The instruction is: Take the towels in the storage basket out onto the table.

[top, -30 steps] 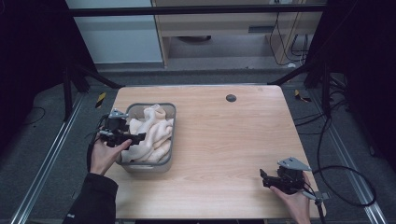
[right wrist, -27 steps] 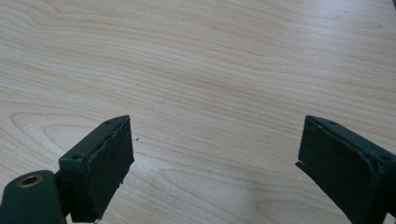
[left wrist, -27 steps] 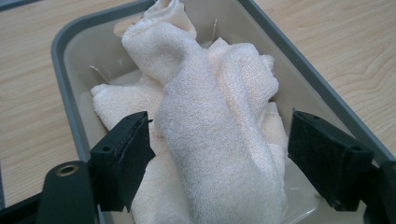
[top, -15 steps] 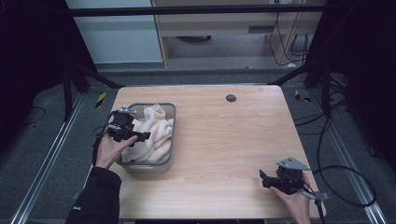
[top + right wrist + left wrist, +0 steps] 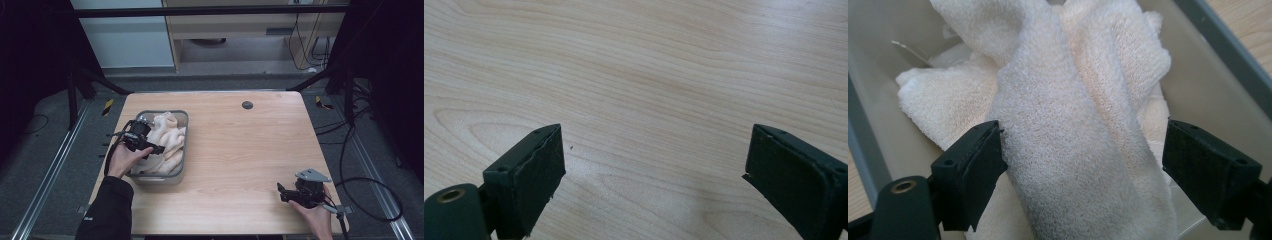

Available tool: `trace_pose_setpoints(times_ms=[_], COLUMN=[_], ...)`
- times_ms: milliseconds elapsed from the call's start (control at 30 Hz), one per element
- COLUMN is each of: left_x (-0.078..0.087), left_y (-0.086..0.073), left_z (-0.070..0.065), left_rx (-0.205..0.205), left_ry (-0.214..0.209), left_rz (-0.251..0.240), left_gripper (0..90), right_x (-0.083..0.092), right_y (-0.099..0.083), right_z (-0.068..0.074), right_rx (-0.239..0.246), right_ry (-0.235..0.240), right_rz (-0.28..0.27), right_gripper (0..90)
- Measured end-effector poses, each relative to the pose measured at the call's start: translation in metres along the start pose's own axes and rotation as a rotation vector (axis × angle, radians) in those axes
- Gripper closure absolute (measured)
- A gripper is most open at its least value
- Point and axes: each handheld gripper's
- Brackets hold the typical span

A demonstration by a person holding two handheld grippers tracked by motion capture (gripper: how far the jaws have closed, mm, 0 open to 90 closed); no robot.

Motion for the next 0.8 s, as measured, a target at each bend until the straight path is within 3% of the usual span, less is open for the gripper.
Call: trace_pose_setpoints(times_ms=[333,500,800], left_x=[-0.013,-0.023,-0.021], left_y=[-0.004,-0.007,-0.007], left_z=[0.003,0.005,0.004], left_rx=[0.022,0.048,0.057], left_ry=[-0.006,-0.031,-0.02], left_rz=[0.058,0.089,0.116], left_gripper=[19.6,22.0,43.9], right_x=[-0.002,-0.003,-0.003], right_y=[-0.001,-0.001,-0.001], right_z=[0.001,0.001,0.002], right_rx=[0.014,0.02,0.025], right_ry=[0.0,0.001,0.001], right_rz=[0.018,0.022,0.021], right_gripper=[8.4,8.3,8.3])
Point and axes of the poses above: each handheld gripper's, and its own axes: x roughly backward along the jaws, y roughly out of its top, z roughly to its left, and after that the axes turned 13 degrees about -x, right-handed
